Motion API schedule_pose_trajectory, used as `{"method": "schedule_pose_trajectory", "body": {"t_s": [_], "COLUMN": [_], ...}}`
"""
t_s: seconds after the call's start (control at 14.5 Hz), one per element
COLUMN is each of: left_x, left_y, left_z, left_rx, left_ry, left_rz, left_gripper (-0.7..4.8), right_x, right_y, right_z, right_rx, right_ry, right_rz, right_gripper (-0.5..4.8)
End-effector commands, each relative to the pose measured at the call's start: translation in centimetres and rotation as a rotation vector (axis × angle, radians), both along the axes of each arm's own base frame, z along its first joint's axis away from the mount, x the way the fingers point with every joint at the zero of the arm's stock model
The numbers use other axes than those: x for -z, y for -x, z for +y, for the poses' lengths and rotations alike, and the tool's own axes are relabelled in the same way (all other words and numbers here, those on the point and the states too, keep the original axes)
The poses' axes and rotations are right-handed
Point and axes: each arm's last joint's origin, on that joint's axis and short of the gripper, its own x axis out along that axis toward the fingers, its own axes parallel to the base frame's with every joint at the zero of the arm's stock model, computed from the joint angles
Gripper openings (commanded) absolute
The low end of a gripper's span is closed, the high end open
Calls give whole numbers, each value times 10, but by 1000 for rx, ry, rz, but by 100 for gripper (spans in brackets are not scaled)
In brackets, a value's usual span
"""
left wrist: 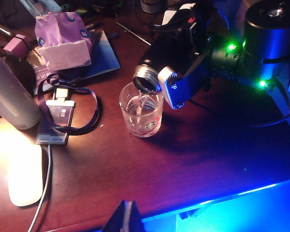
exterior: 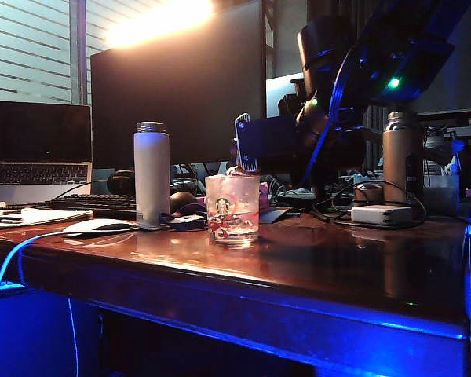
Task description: Pick up the black thermos, pour a little water from inside into the glass cup, then place the black thermos back on the table.
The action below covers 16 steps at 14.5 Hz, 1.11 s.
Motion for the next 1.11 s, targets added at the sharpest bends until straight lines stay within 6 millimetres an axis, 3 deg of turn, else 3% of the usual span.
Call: {"method": "schedule_pose_trajectory", "body": {"t_s": [0.07, 0.55, 0.9, 1.11], "left_x": [-3, -3, -3, -3], "left_y": [0, 0, 0, 0], "left_z": [0, 0, 0, 0], "left_rx": [5, 5, 5, 5], "left_ry": [4, 4, 4, 4], "left_rz": [-19, -20, -19, -19], "left_gripper": [-3, -3, -3, -3], "right_x": [1, 5, 4, -12], "right_y": [0, 1, 1, 5], "right_z": [0, 0, 0, -2], "right_rx": [1, 53, 150, 176], "right_ry": [1, -309, -754, -956], "right_rz": [17, 100, 148, 127], "right_gripper": [76, 76, 75, 75]}}
